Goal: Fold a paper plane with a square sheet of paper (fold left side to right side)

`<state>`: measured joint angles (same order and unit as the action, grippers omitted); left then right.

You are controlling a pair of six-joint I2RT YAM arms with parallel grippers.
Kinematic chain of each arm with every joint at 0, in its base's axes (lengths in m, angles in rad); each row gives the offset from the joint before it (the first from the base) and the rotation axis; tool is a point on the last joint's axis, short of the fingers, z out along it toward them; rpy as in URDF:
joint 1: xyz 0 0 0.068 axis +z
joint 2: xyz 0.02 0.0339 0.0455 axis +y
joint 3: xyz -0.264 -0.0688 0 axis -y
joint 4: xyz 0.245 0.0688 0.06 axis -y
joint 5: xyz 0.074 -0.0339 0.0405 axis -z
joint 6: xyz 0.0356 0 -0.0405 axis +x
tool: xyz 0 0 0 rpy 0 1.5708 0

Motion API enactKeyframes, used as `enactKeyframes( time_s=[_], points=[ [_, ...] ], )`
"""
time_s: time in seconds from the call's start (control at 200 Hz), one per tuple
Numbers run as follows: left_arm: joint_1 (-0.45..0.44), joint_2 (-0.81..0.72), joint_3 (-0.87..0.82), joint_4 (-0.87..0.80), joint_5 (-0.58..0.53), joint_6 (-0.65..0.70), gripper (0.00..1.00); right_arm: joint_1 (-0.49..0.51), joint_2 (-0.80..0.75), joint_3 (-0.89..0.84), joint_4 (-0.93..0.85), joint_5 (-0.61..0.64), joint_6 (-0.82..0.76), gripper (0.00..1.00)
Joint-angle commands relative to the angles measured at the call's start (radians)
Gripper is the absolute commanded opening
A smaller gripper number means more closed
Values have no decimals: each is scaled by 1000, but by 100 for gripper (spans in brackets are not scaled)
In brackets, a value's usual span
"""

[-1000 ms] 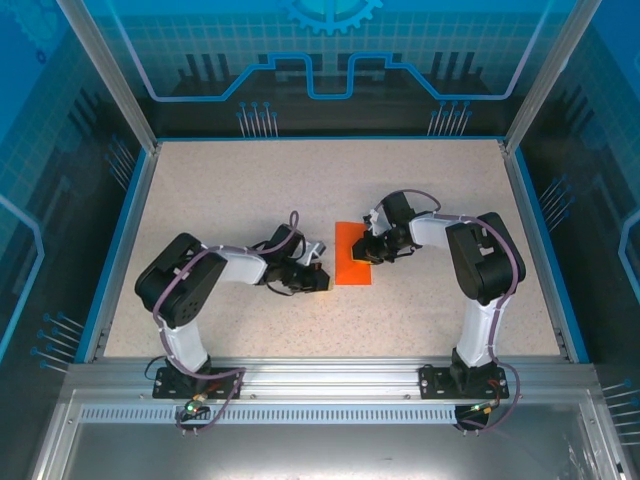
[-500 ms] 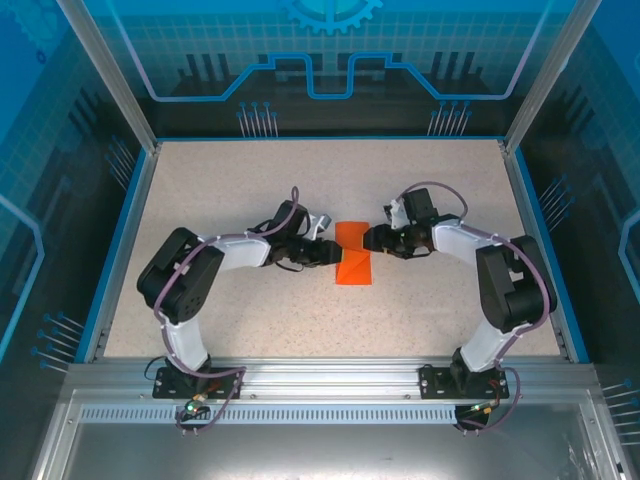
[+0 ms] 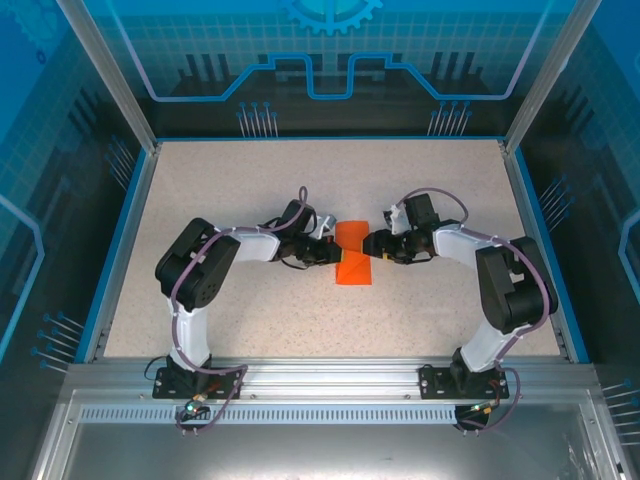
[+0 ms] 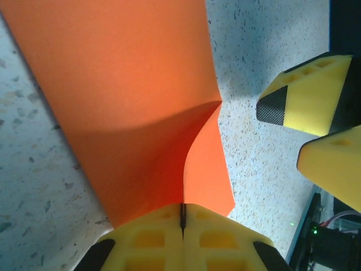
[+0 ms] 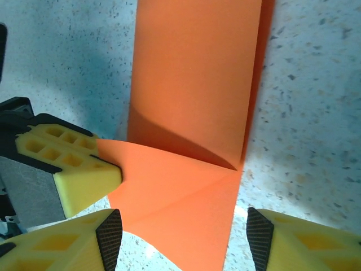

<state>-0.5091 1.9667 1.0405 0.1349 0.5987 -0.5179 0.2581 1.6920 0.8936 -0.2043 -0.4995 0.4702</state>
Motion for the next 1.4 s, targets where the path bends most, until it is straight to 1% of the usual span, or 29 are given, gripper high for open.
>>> enactKeyframes(
  time_s=[0.0, 0.165, 0.305, 0.41, 0.45, 0.52, 0.59, 0.635, 0.66, 0.68, 0.695, 0.725, 0.765, 0.805, 0.965, 1.08, 1.145, 1.215, 1.391],
  points=[
    [11, -57, -36, 25, -12, 16, 0, -9, 33, -8, 48, -95, 25, 64],
    [11, -83, -69, 39, -26, 7, 0, 1, 74, 3, 94, -157, 61, 65],
    [11, -93, -82, 42, -33, 8, 1, 18, 104, 14, 121, -181, 80, 65],
    [12, -95, -84, 43, -39, 7, 1, 35, 131, 30, 130, -191, 86, 62],
    [12, -95, -84, 42, -41, 7, 1, 41, 143, 36, 139, -199, 93, 59],
    [11, -96, -86, 40, -45, 7, 4, 51, 163, 46, 158, -208, 103, 52],
    [13, -102, -89, 40, -49, 7, 6, 58, 178, 54, 174, -213, 110, 43],
    [15, -107, -92, 40, -52, 6, 9, 58, 184, 59, 182, -217, 111, 33],
    [17, -113, -95, 41, -51, 5, 11, 59, 184, 60, 189, -220, 113, 27],
    [20, -117, -98, 42, -50, 3, 15, 58, 182, 59, 197, -221, 114, 23],
    [23, -123, -100, 43, -51, 2, 18, 58, 179, 58, 204, -223, 114, 21],
    [28, -135, -108, 48, -51, -4, 29, 56, 173, 55, 218, -226, 117, 15],
    [41, -155, -121, 63, -46, -18, 38, 51, 157, 48, 240, -233, 119, 11],
    [53, -181, -139, 81, -40, -35, 44, 42, 135, 41, 260, -242, 121, 8],
    [98, -339, -216, 143, -37, -101, 61, -11, 23, 25, 327, -304, 132, 7],
    [103, -456, -235, 170, -25, -144, 75, -35, -50, 46, 371, -372, 168, 8],
    [103, -493, -228, 199, 1, -179, 80, -36, -81, 74, 377, -404, 187, 8],
    [103, -513, -215, 229, 25, -218, 83, -26, -102, 108, 384, -433, 215, 8],
    [101, -504, -187, 321, 79, -302, 84, 21, -139, 157, 450, -467, 293, 9]
  ],
)
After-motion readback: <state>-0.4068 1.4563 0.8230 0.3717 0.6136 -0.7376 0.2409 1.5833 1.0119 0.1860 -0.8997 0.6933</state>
